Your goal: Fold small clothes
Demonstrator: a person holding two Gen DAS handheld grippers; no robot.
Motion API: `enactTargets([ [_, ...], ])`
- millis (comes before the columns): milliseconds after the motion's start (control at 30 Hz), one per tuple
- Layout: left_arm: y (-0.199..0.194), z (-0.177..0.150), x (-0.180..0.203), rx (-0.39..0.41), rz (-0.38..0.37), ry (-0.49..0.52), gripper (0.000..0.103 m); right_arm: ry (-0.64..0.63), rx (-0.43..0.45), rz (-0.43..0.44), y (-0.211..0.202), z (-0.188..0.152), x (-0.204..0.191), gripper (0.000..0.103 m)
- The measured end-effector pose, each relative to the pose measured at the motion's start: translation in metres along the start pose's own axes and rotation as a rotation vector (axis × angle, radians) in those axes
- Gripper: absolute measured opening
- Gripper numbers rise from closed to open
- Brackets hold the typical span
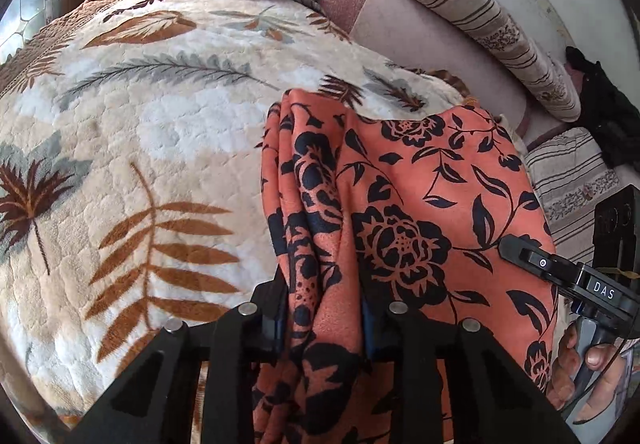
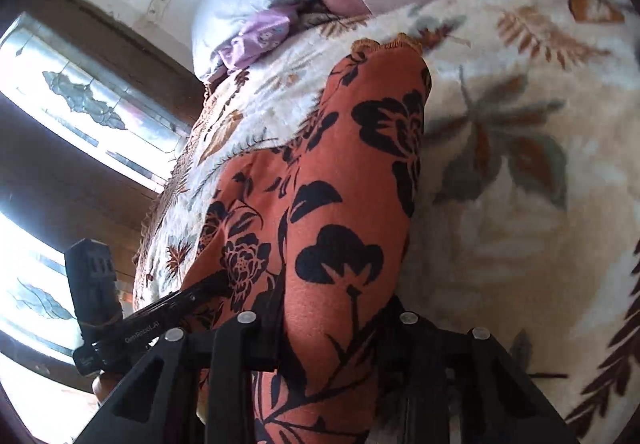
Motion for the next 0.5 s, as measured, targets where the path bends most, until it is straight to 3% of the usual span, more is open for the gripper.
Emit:
enactTargets([
  [100,0.000,0.011,0.046,0.060,-0.053,0.070,0.029,-0.042,0.090,-0.035,-0.043,0.021,0.011,0.033],
  [200,0.028,0.014,0.081,0.035,-0.087,0.084,0.031,-0.014,0.139,-0.061,-0.068,0.033,0.052,0.033],
  [267,0.060,0.006,0.089,-0.021,-0.042,0.100,0.038,0.070,0.150,-0.101,-0.068,0.038,0.098,0.040],
  [333,0.090,-0.009,0.081,-0.129,0.087,0.143,0.048,0.158,0.117,-0.173,-0.053,0.031,0.148,0.056],
  [400,0.082,-0.012,0.082,-0.091,0.088,0.148,0.050,0.298,0.022,-0.258,-0.037,0.009,0.196,0.059],
  [433,0.071,-0.011,0.084,-0.070,0.105,0.163,0.052,0.340,0.059,-0.178,-0.042,0.004,0.198,0.059],
  [500,0.048,-0.012,0.084,-0.030,0.139,0.185,0.053,0.316,0.124,-0.207,-0.061,0.001,0.196,0.059],
])
Point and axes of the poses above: each gripper's, at about its wrist camera, not at the fingertips, and y roughly the way its jaws point, x to its right, z to its top, the point moved 9 cm from there along y, roughly the way its jaws point, and after that the axes turned 6 degrees about -z, right-handed, at the moved point
